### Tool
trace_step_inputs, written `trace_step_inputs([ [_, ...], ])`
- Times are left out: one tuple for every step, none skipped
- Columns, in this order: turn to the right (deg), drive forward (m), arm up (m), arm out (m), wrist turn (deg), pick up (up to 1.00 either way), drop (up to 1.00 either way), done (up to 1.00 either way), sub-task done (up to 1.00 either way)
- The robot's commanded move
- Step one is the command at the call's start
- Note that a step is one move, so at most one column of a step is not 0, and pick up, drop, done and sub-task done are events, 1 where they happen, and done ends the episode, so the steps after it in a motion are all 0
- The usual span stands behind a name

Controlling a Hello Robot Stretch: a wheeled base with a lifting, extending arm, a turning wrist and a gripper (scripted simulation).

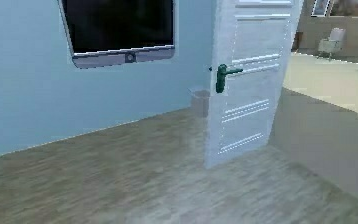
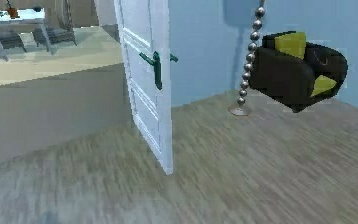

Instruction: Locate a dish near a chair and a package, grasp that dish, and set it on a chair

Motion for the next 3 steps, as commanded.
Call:
trace_step_inputs([
  [0.0,0.05,0.00,0.00,0.0,0.00,0.00,0.00,0.00],
  [-45.0,0.00,0.00,0.00,0.0,0.00,0.00,0.00,0.00],
  [-12.0,0.00,0.00,0.00,0.0,0.00,0.00,0.00,0.00],
])
